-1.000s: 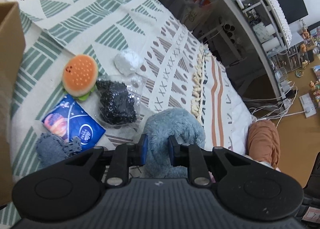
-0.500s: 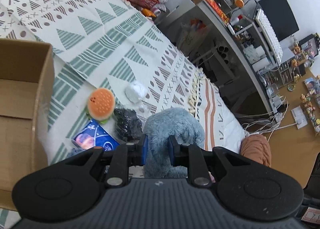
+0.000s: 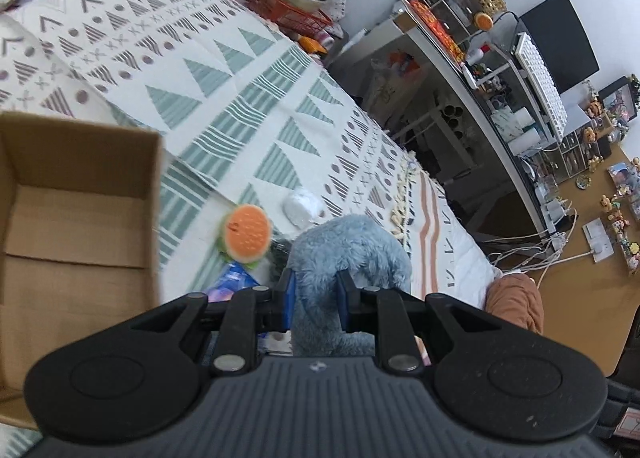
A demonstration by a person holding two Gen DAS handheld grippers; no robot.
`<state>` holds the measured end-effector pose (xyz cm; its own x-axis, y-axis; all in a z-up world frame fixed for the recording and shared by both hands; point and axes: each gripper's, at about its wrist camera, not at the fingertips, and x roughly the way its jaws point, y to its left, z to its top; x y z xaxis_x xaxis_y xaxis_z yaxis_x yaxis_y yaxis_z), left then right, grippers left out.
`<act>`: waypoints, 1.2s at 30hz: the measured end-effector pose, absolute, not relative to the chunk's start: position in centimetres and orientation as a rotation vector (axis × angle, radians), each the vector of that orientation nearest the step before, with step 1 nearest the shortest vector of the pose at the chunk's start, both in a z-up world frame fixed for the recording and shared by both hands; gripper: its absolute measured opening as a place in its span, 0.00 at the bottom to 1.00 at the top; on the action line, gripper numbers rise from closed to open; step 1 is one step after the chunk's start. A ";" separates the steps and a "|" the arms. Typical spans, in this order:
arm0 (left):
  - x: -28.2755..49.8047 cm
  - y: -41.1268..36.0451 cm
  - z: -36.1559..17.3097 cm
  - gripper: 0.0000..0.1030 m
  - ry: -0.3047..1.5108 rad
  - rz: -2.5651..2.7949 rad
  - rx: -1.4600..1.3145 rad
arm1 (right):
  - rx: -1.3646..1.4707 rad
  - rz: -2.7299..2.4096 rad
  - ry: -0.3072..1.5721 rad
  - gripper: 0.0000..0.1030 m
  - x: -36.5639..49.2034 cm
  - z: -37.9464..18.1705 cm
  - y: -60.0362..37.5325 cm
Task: Organize soft objects
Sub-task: 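Lift the grey plush toy with the left tool toward the cardboard box, then lower the plush into the box and open the left tool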
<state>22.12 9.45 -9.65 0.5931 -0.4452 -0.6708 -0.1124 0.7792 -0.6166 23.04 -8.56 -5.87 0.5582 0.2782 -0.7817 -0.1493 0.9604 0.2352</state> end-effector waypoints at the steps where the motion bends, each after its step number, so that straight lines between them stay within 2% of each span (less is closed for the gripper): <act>1: 22.0 9.9 -9.4 0.20 0.930 -0.203 -0.667 | 0.149 0.260 0.945 0.16 23.0 -5.8 -8.1; 21: 20.8 18.8 -7.8 0.20 0.935 -0.052 -0.665 | 0.151 0.395 0.983 0.17 23.8 -5.6 0.9; 36: 21.3 23.7 -12.3 0.20 0.986 0.010 -0.707 | 0.108 0.436 1.060 0.17 25.2 -9.9 6.0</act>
<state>21.30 23.71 -12.25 0.5709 -0.2999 -0.7643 -0.3153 0.7795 -0.5413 25.17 6.05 -9.89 0.4125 0.3967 -0.8200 -0.2947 0.9099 0.2920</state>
